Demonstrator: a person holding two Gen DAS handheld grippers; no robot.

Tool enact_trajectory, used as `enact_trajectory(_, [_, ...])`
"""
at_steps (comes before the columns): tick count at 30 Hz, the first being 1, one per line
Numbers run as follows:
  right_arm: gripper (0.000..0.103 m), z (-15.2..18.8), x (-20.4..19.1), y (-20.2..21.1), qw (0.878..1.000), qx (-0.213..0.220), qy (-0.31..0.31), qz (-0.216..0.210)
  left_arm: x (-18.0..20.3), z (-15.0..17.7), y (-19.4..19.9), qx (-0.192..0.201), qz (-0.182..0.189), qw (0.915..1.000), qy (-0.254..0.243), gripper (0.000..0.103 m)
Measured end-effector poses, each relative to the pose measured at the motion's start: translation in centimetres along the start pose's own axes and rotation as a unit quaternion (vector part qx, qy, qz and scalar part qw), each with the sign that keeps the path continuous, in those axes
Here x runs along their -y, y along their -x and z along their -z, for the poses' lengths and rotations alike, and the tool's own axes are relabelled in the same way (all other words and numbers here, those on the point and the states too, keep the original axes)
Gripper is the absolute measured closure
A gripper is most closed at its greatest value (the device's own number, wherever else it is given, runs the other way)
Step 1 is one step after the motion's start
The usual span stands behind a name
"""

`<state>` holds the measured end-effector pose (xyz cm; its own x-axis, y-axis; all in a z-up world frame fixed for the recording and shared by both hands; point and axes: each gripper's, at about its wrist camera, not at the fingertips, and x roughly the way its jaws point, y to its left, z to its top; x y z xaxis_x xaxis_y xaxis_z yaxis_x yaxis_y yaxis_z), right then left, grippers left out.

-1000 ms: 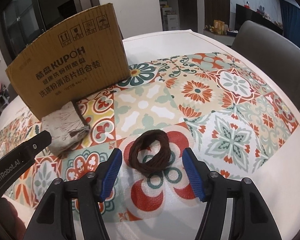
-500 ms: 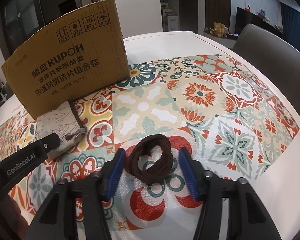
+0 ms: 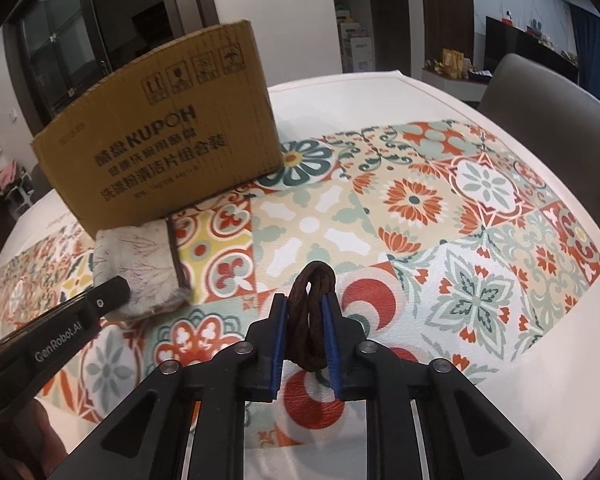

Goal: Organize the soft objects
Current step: 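Grasp the grey floral pouch with the left tool while the right grasps the brown hair tie, then lift the pouch and hair tie and carry them over the box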

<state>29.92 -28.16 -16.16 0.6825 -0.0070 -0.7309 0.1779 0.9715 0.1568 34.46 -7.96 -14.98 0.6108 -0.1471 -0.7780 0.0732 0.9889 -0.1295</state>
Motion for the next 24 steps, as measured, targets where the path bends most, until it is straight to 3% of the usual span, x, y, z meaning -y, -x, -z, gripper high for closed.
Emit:
enact_trajectory(8, [0.084, -0.2, -0.5, 2.3, 1.0, 0.022, 0.015, -0.007, -0.2, 0.6, 3.1, 0.031, 0.006, 0.9991, -0.028, 0.086])
enact_trajectory(24, [0.084, -1.4, -2.7, 7.2, 0.996, 0.068, 0.041, -0.038, -1.2, 0.0, 9.1, 0.087, 0.031, 0.9954, -0.026, 0.087])
